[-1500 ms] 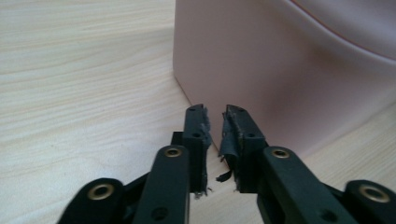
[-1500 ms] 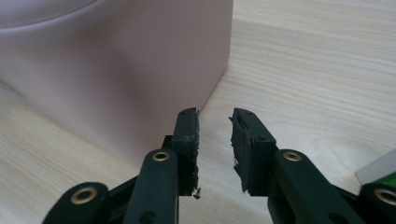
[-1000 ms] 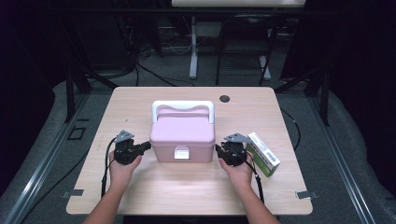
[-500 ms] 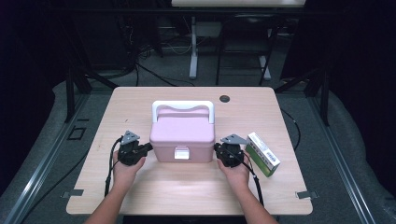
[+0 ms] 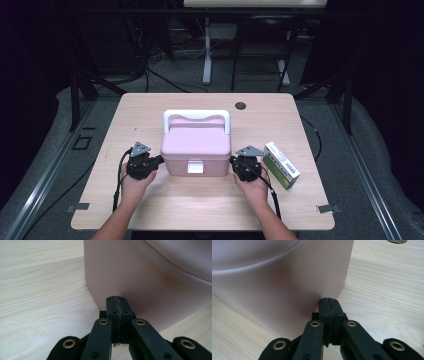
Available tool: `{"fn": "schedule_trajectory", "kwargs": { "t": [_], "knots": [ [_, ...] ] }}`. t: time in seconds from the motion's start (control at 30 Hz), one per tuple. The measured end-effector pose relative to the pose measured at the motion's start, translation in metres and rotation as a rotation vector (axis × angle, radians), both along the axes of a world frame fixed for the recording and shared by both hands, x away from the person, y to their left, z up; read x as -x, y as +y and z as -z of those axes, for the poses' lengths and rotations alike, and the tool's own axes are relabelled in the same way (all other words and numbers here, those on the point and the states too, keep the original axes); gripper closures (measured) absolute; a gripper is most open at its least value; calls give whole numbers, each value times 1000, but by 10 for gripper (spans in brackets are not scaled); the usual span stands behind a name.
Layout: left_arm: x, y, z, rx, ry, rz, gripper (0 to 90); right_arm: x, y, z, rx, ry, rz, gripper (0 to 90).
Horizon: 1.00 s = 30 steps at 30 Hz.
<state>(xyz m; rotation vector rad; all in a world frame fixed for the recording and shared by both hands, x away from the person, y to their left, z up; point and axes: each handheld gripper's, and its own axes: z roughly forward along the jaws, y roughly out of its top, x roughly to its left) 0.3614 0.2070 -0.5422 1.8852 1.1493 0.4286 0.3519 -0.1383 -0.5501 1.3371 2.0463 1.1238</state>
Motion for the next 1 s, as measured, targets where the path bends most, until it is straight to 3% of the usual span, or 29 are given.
{"fn": "schedule_trajectory", "kwargs": {
  "t": [0.27,0.63,1.0],
  "knots": [
    [7,-1,-2,-10,12,19,899,5,0,-1,22,-6,3,900],
    [19,-5,-5,-34,32,32,900,17,-4,-6,42,36,-18,900],
    [30,-3,-5,-12,52,53,900,29,-6,-9,53,67,-32,900]
  ]
}}
